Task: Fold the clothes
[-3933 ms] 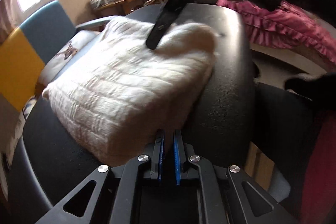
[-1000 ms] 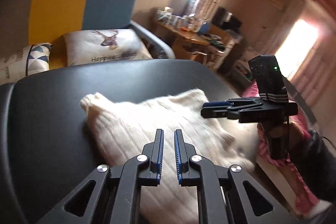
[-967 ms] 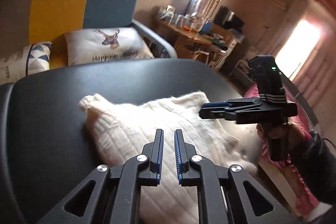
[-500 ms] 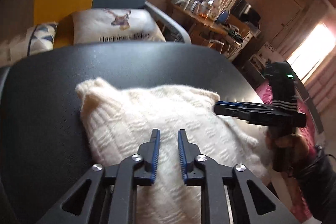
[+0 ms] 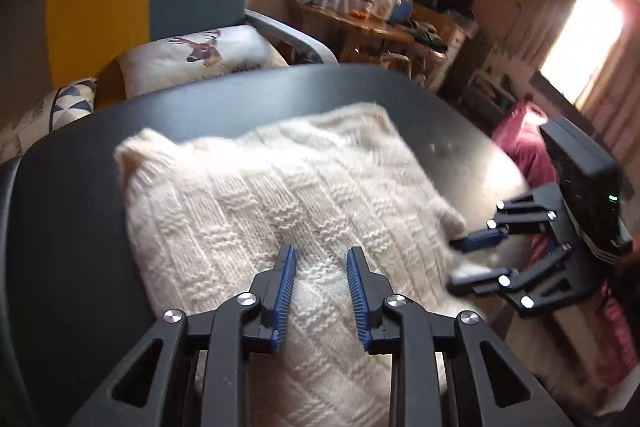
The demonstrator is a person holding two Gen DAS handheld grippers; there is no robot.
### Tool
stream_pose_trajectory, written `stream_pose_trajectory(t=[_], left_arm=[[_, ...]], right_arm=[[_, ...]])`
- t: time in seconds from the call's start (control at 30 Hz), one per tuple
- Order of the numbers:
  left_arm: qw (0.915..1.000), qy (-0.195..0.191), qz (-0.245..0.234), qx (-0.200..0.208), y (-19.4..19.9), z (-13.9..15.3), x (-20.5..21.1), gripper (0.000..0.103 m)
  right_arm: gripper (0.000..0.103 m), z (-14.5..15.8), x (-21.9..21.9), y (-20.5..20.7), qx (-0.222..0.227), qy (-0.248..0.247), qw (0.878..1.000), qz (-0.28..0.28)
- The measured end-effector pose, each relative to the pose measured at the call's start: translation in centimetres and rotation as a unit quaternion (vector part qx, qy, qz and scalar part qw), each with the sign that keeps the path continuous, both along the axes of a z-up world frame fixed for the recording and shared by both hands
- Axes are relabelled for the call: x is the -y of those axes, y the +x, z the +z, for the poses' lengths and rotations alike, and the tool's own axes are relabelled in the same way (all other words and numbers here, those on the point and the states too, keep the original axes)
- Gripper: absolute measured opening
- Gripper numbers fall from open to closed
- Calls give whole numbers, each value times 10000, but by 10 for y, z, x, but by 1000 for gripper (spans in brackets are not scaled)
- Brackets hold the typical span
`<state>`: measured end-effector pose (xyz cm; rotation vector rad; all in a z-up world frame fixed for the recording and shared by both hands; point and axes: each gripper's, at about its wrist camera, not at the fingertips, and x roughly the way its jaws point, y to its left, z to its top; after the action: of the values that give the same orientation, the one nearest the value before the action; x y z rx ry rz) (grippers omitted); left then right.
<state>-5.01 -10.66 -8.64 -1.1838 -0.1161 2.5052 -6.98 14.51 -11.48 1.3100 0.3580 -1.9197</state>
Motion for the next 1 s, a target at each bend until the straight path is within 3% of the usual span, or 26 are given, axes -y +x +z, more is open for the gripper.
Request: stream_pose_trajectory(t=[0.03, 0.13, 0.37, 0.5, 0.6, 0.73, 0.87, 0.93, 1.0], left_arm=[[10000, -71, -39, -37, 1, -2, -2, 28], [9999, -48, 8, -135, 3, 1, -2, 28], [9967, 404, -320, -622, 61, 24, 7, 28], [9953, 145, -869, -399, 92, 6, -9, 28], [9944, 1, -1050, -147, 98, -15, -20, 28], [9936, -120, -1121, -85, 100, -27, -25, 28], [9911, -231, -1308, -56, 100, -34, -26, 29], [9884, -395, -1461, -109, 101, -35, -28, 29], [9860, -486, -1589, -119, 99, -36, -29, 29]], right_arm=[[46, -2, -4, -3, 55, -41, 9999, -100], [46, -7, -15, -7, 270, -300, 9986, -336], [47, 19, -13, 2, -95, -328, 9991, -258], [47, 51, -12, 11, -504, -482, 9974, -156], [47, 69, 0, 20, -765, -502, 9955, 257], [46, 39, 20, 26, -405, 159, 9953, 860], [42, 13, 1, 3, 23, 236, 9989, 416], [49, 10, -10, -7, 207, 161, 9995, 152], [49, 11, -14, -11, 363, 77, 9993, 70]])
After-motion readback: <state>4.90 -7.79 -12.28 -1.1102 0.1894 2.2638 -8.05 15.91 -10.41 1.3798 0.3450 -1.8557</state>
